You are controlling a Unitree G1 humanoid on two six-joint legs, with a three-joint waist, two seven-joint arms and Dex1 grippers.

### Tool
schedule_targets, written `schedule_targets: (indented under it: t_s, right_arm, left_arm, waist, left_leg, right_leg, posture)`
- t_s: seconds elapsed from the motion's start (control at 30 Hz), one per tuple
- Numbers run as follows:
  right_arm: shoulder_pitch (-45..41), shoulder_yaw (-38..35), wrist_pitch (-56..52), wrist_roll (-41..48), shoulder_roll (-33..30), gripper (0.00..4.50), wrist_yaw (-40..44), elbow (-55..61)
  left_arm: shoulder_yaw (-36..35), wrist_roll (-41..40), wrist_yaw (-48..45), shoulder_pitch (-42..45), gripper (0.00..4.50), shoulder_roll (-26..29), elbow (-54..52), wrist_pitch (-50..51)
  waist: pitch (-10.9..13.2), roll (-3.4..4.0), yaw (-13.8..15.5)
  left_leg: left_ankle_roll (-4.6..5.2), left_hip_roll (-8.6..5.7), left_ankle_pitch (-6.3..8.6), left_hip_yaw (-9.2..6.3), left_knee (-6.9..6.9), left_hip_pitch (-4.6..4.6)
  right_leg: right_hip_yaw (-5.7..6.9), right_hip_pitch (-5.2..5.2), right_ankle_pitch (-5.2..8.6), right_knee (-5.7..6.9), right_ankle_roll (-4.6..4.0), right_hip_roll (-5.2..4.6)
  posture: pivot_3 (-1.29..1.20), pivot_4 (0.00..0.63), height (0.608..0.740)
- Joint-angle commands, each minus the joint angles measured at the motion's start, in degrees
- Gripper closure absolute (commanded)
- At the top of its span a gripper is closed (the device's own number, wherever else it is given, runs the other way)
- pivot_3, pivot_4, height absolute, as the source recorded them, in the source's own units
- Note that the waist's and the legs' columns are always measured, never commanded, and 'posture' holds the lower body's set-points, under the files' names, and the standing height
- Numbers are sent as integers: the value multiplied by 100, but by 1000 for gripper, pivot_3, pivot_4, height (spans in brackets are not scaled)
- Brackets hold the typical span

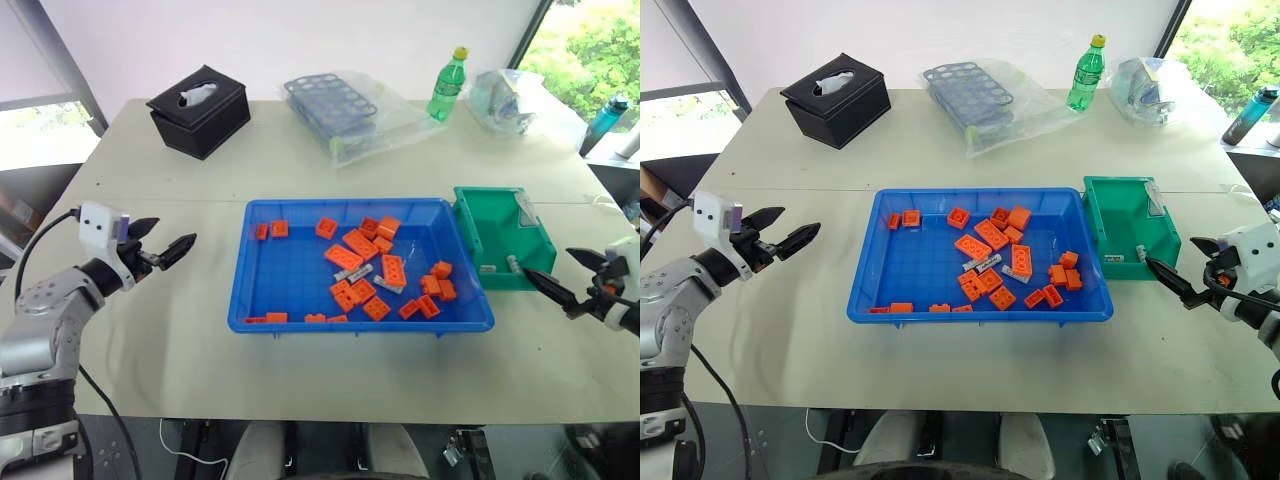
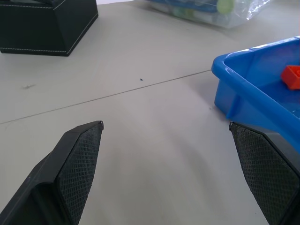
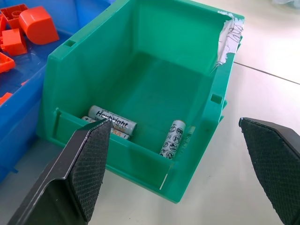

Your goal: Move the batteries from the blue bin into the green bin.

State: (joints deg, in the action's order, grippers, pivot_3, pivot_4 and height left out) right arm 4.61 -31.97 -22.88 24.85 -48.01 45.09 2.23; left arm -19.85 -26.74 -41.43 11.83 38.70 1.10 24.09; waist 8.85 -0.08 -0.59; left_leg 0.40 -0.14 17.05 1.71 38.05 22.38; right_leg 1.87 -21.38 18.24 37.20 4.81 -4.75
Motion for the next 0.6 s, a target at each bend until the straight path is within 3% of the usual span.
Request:
schedule_targets:
  t_s: [0.03,0.6]
  right_arm:
    - [-55,-65,118,5,4,19,-9,53]
    - [-311,13,180,-36,-115,19,157,-277]
  left_arm:
    - [-18,98,-7,-27,0,74,-208,-214]
    - [-14,-5,-27,-71,0,48,-316,-43]
  waist:
    - [0,0,-1]
    - [0,0,-2]
  left_leg:
    - [0,0,0,0,0,0]
    - [0,0,0,0,0,0]
  right_leg:
    - [0,0,0,0,0,0]
    - [0,0,0,0,0,0]
  posture:
    - [0,150,730]
    - [0,150,730]
